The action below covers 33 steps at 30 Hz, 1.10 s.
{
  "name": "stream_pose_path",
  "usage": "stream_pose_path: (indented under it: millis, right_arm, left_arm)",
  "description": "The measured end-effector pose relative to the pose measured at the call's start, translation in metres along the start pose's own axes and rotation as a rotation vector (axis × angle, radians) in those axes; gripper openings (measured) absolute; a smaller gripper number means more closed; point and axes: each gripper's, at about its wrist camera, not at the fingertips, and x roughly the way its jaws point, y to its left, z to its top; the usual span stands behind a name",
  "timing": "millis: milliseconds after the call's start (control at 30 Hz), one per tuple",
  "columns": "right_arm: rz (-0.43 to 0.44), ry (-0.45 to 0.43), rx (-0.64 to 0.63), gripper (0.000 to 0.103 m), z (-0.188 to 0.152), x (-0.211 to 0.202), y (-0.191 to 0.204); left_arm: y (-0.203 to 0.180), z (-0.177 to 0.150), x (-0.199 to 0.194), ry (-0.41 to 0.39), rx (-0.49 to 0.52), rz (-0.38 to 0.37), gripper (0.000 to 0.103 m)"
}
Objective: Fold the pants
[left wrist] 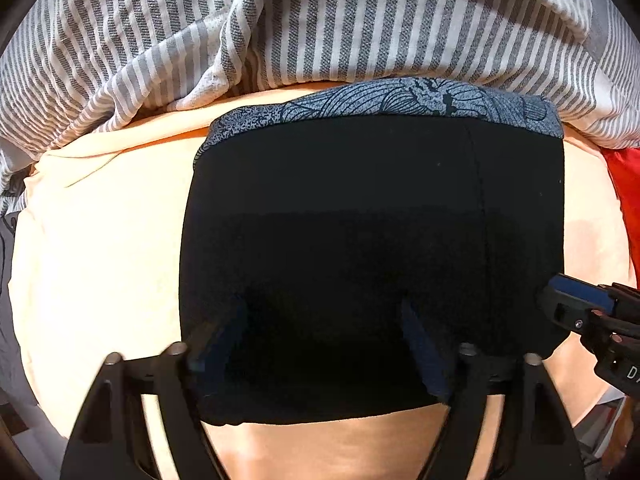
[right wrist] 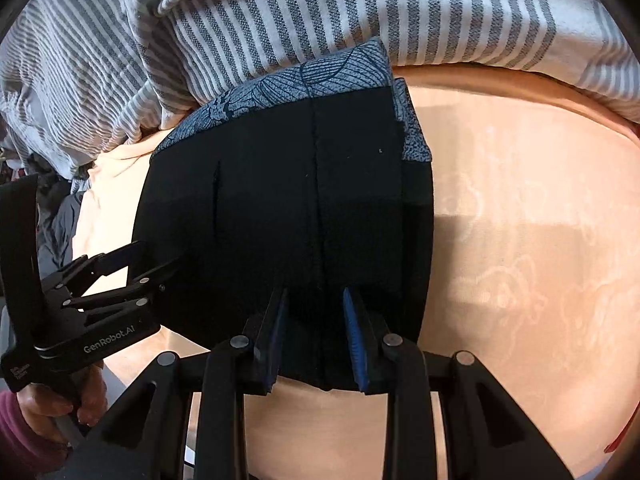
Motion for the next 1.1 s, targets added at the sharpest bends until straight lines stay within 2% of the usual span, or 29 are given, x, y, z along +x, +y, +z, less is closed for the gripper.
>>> stream_pose_path:
  millis: [133,200,333,400,500,633,733,900,1100]
  right_arm:
    - [0.025,-0.006,0.025,0.034,0.0,-0.003,-0.004]
    - [0.062,-0.002,0.038,0.041,0.0,-0.006,-0.007]
    - [0.146,0.012,0.08,0.043,0.001,-0.016,-0.018]
    - [0.154,0.008,0.09,0.046,0.001,-0.022,-0.023]
    - [0.172,-0.008,0.114,0.061,0.002,-0.031,-0.034]
    - [0.152,-0.044,0.138,0.067,0.004,-0.04,-0.054]
    - [0.157,-0.048,0.177,0.068,0.005,-0.039,-0.068]
    - [0.233,-0.013,0.21,0.071,0.006,-0.021,-0.087]
    - [0.284,0.028,0.166,0.071,0.012,0.0,-0.095]
  left_arm:
    - [-0.004,0.001,0.0,-0.006,-0.002,-0.009,0.084]
    - [-0.001,0.002,-0.001,-0.006,0.005,-0.004,0.084]
    - [0.012,0.005,-0.004,-0.007,0.018,-0.005,0.084]
    - [0.022,0.009,-0.005,-0.008,0.016,-0.017,0.084]
    - [0.036,0.017,-0.008,-0.024,0.013,-0.031,0.084]
    - [0.058,0.028,-0.003,-0.024,0.011,-0.014,0.084]
    - [0.075,0.034,0.003,-0.003,-0.01,-0.055,0.084]
    - [0.092,0.042,0.019,0.028,0.003,-0.157,0.084]
    - [0.109,0.043,0.035,0.083,0.02,-0.31,0.084]
